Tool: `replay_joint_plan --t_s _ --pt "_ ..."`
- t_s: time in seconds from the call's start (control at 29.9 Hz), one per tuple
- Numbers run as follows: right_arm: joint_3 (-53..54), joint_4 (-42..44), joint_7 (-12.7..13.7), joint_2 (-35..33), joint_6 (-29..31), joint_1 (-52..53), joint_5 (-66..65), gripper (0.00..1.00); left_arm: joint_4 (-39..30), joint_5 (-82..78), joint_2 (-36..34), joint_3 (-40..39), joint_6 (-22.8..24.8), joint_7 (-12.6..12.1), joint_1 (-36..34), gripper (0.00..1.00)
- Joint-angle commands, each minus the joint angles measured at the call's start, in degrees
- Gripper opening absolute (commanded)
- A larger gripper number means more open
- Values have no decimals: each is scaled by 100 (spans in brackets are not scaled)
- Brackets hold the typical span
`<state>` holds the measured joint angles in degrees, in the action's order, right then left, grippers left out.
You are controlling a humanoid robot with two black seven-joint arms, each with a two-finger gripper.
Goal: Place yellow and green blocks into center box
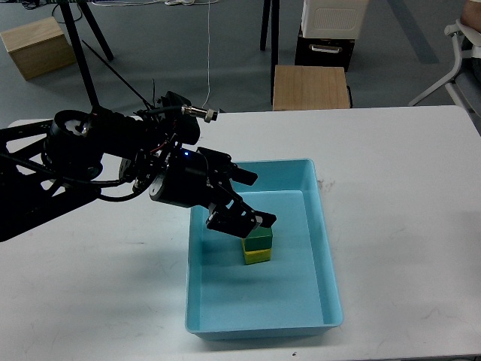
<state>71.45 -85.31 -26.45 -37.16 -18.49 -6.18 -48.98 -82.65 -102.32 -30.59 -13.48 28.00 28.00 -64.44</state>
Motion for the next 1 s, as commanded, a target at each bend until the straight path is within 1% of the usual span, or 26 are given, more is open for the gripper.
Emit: replay_joint_plan --t_s 0.0,0.1,0.2,0.27,0.33,0.4,0.47,0.57,0.67,0.7,0.8,0.97 --pt "-262 -389 0 16 108 599 -85 99 64 746 -44 -583 0 0 142 100" --pt "-639 -522 17 94 337 1266 -59 99 293 1870 -61 -1741 0 0 966 100" --pt "-1061 -408 87 428 504 2040 11 99 319 2680 -53 -2657 0 0 1766 100" --pt "-1369 -303 105 543 540 2436 116 99 320 3251 -35 -3010 0 0 2284 100" --pt "-1633 -259 123 578 583 2788 344 99 328 3901 -9 -3195 0 0 2777 100" --pt "-1774 -250 166 665 662 3069 765 99 355 4674 -9 -3240 -206 0 3217 100" --pt "-1740 -224 175 920 715 3219 1283 99 416 5674 9 -3240 -460 0 3586 100" --pt "-1617 -39 211 1368 803 3246 1943 99 425 7343 96 -3249 -943 0 3912 100" --pt "-1406 -30 281 1667 856 3071 2234 99 416 8909 141 -3275 -1479 0 4106 100" --pt "-1345 -47 316 1729 882 2949 2322 99 416 9218 149 -3327 -1586 0 4167 100" --pt "-915 -91 465 1940 1127 2448 2787 99 373 9827 202 -3582 -1639 0 4492 100" --pt "-150 -214 843 2151 1909 1517 3859 99 223 10144 658 -3908 -1517 0 5160 100"
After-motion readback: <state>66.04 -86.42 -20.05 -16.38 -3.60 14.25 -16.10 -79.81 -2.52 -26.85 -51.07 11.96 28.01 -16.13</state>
